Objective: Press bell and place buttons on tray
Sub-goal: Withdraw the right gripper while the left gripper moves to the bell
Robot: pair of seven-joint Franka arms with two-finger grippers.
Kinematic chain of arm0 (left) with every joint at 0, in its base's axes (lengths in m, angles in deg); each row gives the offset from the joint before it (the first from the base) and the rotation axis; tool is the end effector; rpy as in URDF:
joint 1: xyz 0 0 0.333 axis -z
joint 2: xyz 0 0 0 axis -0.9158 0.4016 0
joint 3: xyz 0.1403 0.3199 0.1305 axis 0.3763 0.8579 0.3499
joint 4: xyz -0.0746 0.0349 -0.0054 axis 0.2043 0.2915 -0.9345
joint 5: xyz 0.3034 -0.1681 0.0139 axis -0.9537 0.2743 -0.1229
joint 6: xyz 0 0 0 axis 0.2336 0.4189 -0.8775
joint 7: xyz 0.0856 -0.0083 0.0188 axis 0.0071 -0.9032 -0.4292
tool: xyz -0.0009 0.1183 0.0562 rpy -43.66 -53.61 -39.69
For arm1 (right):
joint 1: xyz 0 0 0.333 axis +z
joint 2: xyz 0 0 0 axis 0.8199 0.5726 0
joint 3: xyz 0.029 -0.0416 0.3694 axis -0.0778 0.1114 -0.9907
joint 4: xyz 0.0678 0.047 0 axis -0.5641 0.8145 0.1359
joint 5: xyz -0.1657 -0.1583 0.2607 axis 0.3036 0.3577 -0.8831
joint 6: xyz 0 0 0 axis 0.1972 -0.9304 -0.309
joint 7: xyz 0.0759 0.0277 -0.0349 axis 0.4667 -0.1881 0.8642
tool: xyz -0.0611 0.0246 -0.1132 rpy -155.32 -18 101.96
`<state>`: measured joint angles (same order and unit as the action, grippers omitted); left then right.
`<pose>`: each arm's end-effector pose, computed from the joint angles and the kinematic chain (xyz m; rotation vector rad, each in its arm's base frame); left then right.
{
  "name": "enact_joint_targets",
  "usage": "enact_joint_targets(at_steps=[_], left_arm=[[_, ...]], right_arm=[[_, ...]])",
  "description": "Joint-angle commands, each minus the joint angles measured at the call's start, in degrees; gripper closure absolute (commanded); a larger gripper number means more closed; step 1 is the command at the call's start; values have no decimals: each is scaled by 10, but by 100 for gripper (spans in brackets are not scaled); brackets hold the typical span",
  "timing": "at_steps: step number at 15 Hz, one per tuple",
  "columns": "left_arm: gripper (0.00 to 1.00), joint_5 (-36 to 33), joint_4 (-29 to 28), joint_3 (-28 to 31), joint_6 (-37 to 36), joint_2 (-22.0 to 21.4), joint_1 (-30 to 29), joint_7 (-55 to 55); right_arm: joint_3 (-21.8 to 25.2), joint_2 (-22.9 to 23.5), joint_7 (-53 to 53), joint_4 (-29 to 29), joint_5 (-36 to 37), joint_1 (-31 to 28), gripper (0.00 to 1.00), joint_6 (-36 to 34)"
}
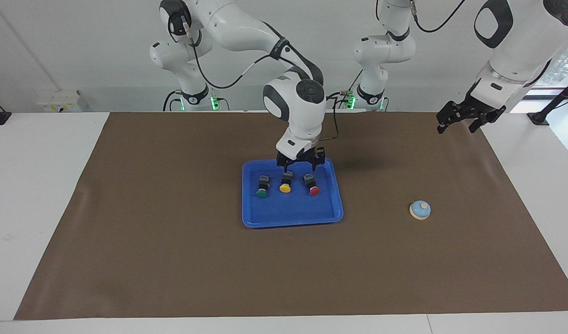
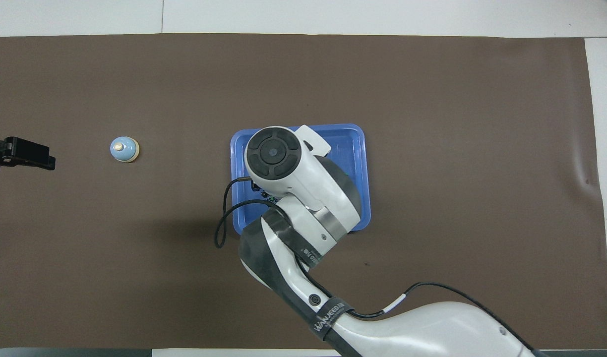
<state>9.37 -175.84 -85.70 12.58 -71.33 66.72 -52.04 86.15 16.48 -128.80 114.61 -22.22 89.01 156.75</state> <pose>0.4942 -0.0037 0.6345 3.1180 -0.0757 -0.0722 0.5265 0.3919 0.4567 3.1175 -0.0210 -0.0254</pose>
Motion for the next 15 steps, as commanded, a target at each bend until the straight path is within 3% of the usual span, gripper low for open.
enact_joint_targets(at_steps=[1, 3, 4, 5, 6, 7, 9, 15], left_arm=[[0, 0, 5, 1, -11, -11, 3, 0], [0, 0, 2, 0, -9, -12, 3, 0], [21, 0, -11, 0, 5, -17, 5, 0], [64, 0, -40, 0, 48, -27, 5, 0], [89, 0, -65, -1, 77, -34, 6, 0], [100, 0, -81, -1, 97, -33, 7, 0], [100, 1, -84, -1, 133, -11, 8, 11], [100, 3, -51, -1, 245, 134, 19, 18]], right_arm=[[-5, -62, 30, 14, -1, -59, 0, -51], [-6, -92, 90, 14, -1, -109, 0, -89], [-5, -101, 113, 14, -1, -129, 0, -102], [-5, -110, 139, 14, -1, -150, 0, -114], [-5, -119, 164, 14, -1, -170, 0, -121], [-5, -128, 188, 14, -1, -190, 0, -131], [-5, -147, 231, 14, -1, -225, 0, -151], [-6, -197, 343, 14, -7, -324, 0, -212]])
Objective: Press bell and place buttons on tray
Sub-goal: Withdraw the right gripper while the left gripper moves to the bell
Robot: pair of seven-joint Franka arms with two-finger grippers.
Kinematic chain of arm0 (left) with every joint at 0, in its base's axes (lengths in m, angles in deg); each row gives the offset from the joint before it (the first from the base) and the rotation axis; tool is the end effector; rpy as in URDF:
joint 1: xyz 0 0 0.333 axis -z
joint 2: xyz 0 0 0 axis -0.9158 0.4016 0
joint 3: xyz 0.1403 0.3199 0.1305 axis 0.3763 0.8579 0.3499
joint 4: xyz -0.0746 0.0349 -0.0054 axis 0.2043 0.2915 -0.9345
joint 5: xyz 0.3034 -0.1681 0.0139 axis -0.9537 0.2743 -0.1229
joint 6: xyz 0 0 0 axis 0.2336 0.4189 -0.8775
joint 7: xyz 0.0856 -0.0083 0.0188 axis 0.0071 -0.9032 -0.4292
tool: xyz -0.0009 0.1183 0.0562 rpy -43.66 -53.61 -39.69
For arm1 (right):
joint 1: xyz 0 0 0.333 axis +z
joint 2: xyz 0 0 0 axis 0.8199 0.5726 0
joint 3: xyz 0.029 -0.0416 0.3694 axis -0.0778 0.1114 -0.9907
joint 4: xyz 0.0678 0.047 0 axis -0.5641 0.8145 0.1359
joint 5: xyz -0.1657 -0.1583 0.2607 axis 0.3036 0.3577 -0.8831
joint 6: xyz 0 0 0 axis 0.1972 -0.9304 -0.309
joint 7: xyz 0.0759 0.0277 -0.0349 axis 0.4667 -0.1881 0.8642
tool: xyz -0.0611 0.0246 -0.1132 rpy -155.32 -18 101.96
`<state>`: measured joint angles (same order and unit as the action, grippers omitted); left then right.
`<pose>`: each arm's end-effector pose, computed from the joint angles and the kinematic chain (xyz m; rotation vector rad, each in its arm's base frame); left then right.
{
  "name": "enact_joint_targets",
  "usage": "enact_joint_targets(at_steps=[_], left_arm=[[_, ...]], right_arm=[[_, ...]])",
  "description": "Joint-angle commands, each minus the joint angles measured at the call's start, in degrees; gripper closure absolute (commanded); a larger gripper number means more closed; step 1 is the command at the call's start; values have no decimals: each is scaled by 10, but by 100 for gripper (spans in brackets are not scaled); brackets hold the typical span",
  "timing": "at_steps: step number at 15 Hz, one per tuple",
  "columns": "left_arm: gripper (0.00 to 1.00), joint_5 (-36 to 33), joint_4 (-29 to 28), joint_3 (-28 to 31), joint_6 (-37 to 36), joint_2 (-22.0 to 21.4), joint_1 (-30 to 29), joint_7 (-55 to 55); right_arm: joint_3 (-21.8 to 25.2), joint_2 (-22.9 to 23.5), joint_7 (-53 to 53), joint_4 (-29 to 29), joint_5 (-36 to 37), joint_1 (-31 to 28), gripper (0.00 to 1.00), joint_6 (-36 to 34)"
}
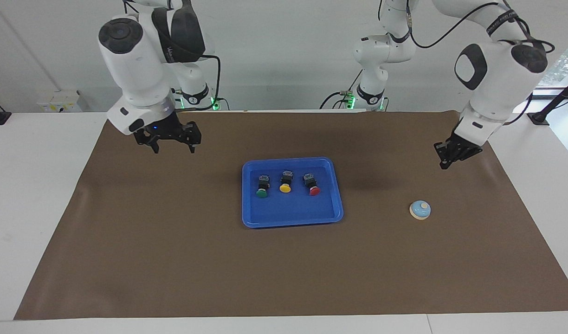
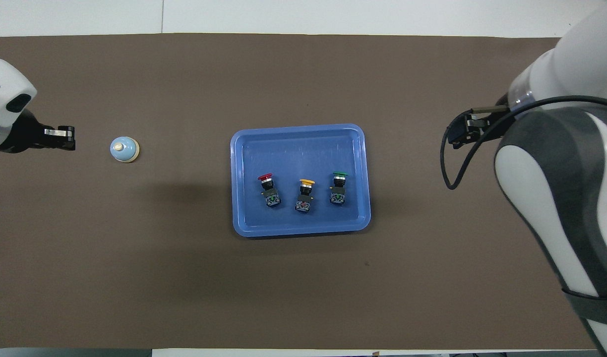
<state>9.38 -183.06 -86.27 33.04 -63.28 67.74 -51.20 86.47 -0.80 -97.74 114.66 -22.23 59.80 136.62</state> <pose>0.5617 -0.0185 0.5367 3.1197 -0.0861 0.0684 0.5431 0.0695 0.6104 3.0989 0.0101 -0.1147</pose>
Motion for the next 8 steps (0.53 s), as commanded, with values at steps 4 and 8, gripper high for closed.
enact_joint_targets(at_steps=[4, 8], left_arm=[[100, 2, -3, 5, 102, 86, 0, 9], [100, 3, -27, 5, 118, 84, -5, 10]], right_arm=[[-8, -51, 79, 14, -17, -66, 0, -44], [2, -76, 110, 12, -19, -82, 0, -88]])
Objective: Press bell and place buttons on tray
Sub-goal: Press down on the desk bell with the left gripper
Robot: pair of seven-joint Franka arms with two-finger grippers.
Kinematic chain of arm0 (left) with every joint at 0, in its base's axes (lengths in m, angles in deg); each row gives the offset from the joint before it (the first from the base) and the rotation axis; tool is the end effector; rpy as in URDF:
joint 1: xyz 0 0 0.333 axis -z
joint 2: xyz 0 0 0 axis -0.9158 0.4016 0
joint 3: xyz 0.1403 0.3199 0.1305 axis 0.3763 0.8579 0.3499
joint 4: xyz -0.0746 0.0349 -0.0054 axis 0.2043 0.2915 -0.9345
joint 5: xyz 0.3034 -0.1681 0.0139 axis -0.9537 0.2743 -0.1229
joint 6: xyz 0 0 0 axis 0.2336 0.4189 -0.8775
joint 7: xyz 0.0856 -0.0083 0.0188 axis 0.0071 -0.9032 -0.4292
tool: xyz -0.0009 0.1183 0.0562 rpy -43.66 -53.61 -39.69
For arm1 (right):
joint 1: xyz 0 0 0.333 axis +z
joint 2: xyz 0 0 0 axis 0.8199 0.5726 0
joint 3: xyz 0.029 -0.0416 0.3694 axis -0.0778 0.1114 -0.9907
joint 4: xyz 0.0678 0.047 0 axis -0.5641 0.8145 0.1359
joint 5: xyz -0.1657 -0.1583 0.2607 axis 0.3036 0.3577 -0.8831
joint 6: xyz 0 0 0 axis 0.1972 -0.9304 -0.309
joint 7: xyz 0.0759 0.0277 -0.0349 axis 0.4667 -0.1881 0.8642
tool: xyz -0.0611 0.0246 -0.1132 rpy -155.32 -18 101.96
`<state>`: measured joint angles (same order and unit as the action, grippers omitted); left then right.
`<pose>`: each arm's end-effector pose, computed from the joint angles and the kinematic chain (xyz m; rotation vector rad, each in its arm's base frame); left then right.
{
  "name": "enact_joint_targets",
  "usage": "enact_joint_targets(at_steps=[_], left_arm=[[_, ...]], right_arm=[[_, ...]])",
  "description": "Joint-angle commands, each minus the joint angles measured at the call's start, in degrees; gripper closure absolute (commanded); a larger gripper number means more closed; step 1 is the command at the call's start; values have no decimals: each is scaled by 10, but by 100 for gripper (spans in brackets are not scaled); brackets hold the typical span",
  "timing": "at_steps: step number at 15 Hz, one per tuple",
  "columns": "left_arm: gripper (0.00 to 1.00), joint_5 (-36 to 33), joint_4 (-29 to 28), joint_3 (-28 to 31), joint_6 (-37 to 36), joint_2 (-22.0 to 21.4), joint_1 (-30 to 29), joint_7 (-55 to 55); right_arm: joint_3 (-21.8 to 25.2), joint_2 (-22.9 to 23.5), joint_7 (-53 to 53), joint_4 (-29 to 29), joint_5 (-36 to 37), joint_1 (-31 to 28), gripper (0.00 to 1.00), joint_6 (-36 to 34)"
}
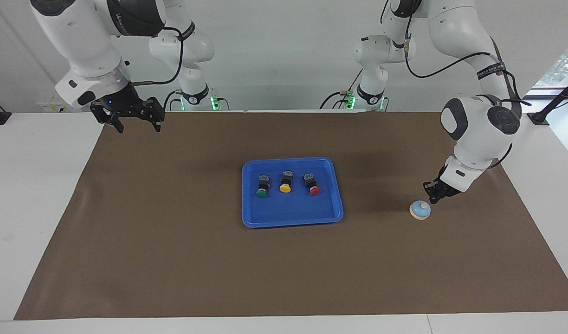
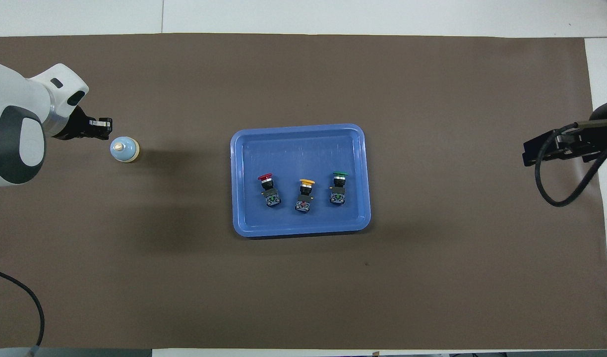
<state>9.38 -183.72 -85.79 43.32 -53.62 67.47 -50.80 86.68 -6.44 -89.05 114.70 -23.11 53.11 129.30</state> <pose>0.6096 -0.0118 0.4495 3.1237 -0.0499 0.0674 0.5004 0.0064 0.6520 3.1159 0.0543 -0.1701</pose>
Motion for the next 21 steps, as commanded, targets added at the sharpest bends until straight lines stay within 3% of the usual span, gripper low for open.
enact_joint_targets(at_steps=[1, 7, 13, 18, 21], left_arm=[[100, 3, -30, 1, 22, -13, -2, 6], [100, 3, -47, 1, 39, -13, -2, 9], [100, 3, -59, 1, 51, -10, -2, 12], [100, 3, -109, 1, 110, -6, -1, 17], [100, 3, -108, 2, 119, 2, -1, 19]], right_arm=[[-1, -24, 29, 12, -9, -22, 0, -22], [-6, -46, 29, 6, -12, -42, 0, -59], [-6, -44, 28, 9, -10, -52, 0, -51], [-6, -44, 25, 6, -12, -53, 0, -51], [-6, -44, 24, 6, -11, -51, 0, -50]])
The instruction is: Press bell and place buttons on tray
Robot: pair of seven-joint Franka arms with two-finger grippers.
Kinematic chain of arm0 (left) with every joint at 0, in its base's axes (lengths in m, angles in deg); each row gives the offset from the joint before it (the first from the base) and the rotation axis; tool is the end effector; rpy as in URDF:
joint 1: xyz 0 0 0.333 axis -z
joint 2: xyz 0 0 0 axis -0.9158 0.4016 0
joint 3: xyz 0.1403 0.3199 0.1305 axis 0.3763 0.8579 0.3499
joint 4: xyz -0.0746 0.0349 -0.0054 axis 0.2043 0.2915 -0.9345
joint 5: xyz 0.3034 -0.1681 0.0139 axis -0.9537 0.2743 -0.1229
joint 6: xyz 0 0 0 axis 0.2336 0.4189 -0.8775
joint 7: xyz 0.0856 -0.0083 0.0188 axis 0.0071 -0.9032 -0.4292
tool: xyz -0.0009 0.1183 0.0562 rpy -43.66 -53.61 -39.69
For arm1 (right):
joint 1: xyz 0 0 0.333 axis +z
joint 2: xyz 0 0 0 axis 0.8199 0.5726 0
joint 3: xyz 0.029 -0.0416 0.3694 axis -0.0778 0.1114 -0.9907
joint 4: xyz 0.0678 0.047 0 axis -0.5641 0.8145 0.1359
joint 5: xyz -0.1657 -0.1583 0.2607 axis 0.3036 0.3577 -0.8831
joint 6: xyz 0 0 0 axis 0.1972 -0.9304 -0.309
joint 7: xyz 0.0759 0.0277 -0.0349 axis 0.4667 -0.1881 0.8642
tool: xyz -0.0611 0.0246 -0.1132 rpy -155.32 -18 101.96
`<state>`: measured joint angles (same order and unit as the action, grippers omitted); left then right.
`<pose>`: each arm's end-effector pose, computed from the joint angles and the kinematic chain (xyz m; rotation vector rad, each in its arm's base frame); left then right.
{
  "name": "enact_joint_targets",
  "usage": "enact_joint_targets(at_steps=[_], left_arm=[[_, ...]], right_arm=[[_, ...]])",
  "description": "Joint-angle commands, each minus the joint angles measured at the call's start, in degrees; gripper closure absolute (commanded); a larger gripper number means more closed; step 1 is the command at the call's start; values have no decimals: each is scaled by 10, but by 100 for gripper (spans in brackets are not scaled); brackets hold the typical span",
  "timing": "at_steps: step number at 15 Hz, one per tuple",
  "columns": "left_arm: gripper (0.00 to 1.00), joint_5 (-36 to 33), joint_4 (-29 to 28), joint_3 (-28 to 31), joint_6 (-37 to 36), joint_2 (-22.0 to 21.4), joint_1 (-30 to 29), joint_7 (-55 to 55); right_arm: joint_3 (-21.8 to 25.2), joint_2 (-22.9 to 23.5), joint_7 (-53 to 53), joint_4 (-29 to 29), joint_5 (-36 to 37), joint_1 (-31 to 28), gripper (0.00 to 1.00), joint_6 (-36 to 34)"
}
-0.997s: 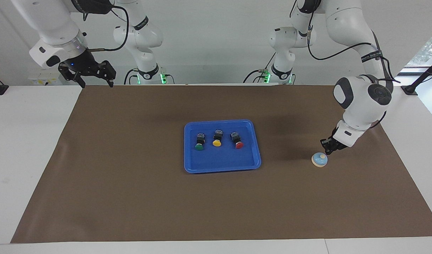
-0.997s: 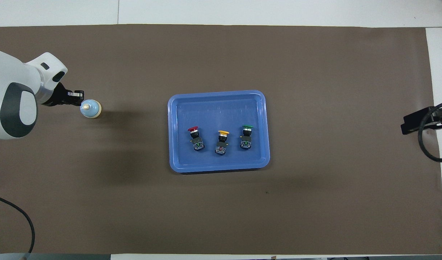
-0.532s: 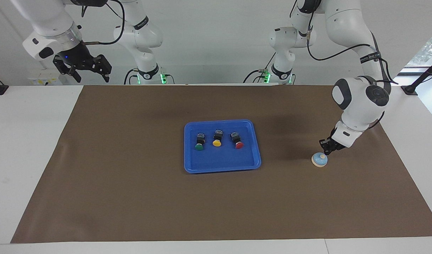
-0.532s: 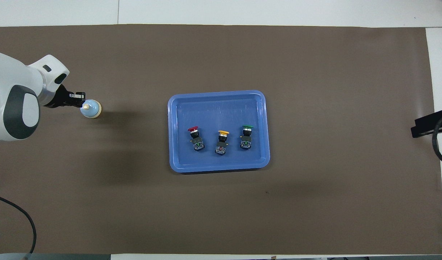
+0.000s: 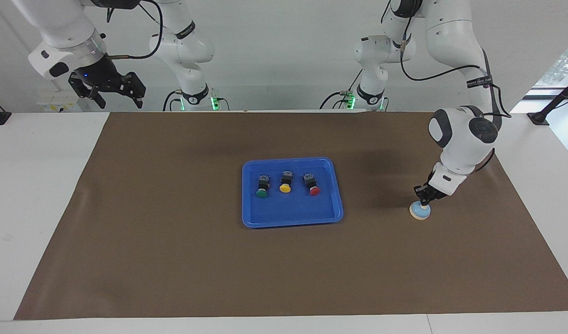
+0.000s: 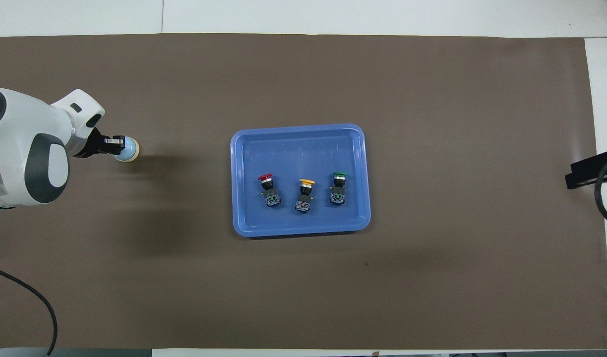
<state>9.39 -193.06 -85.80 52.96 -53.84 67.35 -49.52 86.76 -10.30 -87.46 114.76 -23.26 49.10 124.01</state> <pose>0.5906 -0.0097 0.3992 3.1250 -0.0074 0.0814 0.4643 -0.0260 0.6775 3.1196 -0.0162 -0.2125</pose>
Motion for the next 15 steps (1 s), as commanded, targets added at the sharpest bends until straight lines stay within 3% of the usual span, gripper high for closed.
enact_joint_targets(at_steps=[1, 4, 9, 13, 14, 15], left_arm=[[100, 3, -11, 2, 20, 5, 0, 5], [100, 2, 22, 3, -30, 0, -1, 4], [100, 2, 130, 8, -249, -57, -12, 0], [14, 1, 136, 7, -307, -142, -9, 1], [0, 0, 135, 7, -333, -163, -9, 1], [0, -1, 136, 7, -355, -179, -8, 3]], right_arm=[[-7, -7, 8, 5, -9, -11, 0, 2], [-7, -8, 10, 7, -7, -7, 0, 2], [-6, -15, 12, 14, -7, -7, 0, -5], [-6, -16, 12, 14, -7, -7, 0, -6], [-6, -16, 12, 14, -7, -7, 0, -6], [-6, -16, 12, 14, -7, -7, 0, -5]])
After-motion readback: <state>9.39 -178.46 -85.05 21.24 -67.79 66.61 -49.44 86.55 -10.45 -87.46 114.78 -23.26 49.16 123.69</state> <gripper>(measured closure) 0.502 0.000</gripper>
